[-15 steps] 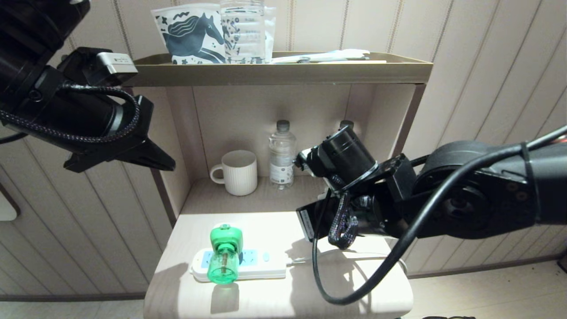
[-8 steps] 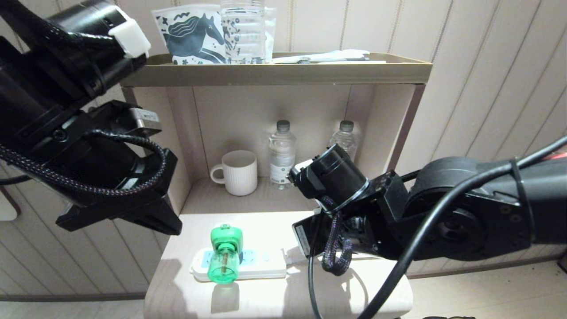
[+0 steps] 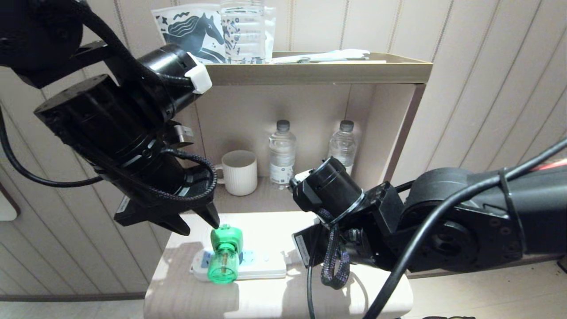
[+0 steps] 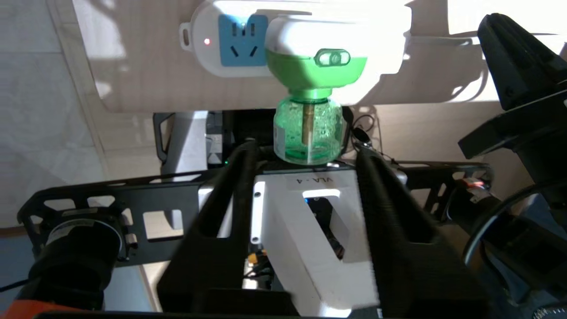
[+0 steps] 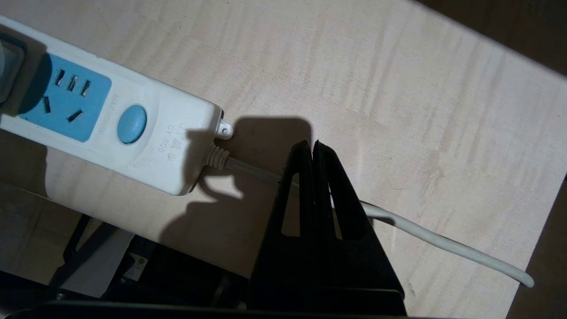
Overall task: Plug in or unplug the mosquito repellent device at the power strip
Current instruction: Hold the socket with your right hand and unplug it with your left hand
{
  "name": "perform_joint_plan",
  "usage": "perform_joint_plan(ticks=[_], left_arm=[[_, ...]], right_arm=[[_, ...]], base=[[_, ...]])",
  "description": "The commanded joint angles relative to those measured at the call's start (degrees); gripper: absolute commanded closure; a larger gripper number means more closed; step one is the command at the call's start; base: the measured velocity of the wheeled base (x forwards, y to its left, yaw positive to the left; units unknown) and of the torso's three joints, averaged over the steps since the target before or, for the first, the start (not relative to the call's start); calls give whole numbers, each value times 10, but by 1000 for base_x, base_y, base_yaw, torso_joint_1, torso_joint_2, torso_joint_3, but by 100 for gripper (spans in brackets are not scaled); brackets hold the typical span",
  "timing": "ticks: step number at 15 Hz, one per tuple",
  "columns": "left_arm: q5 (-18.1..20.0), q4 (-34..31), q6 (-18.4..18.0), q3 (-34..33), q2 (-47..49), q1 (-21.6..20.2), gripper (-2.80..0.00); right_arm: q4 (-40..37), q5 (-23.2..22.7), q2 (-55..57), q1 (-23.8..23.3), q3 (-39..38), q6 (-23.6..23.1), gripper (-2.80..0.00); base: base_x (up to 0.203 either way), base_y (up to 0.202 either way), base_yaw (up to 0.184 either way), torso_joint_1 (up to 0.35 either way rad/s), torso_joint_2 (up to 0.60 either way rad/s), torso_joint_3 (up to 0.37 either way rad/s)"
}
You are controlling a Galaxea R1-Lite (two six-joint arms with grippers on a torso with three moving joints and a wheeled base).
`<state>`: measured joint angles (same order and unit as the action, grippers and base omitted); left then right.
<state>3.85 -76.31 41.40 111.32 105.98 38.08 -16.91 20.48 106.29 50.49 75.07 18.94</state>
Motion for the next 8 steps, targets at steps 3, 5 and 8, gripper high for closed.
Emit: perform_joint_plan(ticks=[3,5,8], left_arm=[[-11,6,3,0,25,13,-280],[-11,15,6,0,42,19,-280],[-11,29,8,0,57,28,-280]], right_arm=[[-1,1,0,4,-10,3,0],[0,2,-1,3,-10,4,0],[-1,3,-4,3,-12,5,0]], base=[[0,0,0,0,0,0],[0,0,0,0,0,0],[0,0,0,0,0,0]])
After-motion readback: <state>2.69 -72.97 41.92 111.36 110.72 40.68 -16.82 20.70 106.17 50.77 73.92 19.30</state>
